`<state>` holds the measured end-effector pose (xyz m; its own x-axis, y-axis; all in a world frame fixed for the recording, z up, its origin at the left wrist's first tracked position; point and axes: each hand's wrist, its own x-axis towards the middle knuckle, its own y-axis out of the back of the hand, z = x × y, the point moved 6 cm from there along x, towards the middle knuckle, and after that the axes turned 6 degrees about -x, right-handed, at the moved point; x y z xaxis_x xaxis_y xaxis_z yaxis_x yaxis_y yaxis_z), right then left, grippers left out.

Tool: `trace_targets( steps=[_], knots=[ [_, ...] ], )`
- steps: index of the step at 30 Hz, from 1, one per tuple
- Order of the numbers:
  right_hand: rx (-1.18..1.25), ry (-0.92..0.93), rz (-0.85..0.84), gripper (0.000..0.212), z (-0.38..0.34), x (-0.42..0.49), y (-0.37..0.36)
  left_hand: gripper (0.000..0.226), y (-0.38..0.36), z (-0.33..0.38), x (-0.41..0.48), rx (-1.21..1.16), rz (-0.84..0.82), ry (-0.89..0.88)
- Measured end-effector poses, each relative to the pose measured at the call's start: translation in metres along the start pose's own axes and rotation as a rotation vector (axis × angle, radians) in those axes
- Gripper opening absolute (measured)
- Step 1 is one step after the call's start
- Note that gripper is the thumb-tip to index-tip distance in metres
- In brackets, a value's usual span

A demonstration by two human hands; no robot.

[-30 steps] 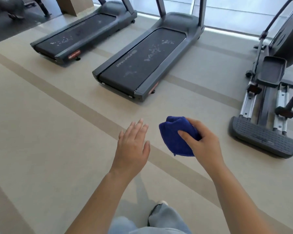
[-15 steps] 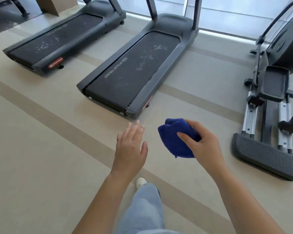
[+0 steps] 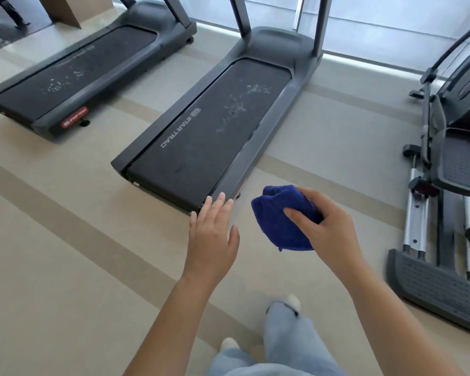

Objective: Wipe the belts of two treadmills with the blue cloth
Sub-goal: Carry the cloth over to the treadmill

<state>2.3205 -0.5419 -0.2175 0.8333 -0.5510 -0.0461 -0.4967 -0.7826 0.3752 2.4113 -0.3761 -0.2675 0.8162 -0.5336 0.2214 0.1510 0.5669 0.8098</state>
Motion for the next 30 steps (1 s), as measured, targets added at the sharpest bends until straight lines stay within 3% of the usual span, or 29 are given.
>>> trace_targets(
  steps=[14, 21, 30],
  knots=[
    [-0.06, 0.116, -0.142, 0.033, -0.014, 0.278, 0.026, 0.047, -0.036, 0.011, 0.239, 0.065, 0.138, 0.093],
    [-0.087, 0.138, -0.255, 0.032, -0.019, 0.377, -0.015, 0.046, -0.042, -0.038, 0.298, 0.123, 0.137, 0.221],
    [-0.224, 0.222, -0.39, 0.034, -0.049, 0.497, -0.093, 0.044, -0.04, -0.115, 0.408, 0.032, 0.218, 0.373]
  ],
)
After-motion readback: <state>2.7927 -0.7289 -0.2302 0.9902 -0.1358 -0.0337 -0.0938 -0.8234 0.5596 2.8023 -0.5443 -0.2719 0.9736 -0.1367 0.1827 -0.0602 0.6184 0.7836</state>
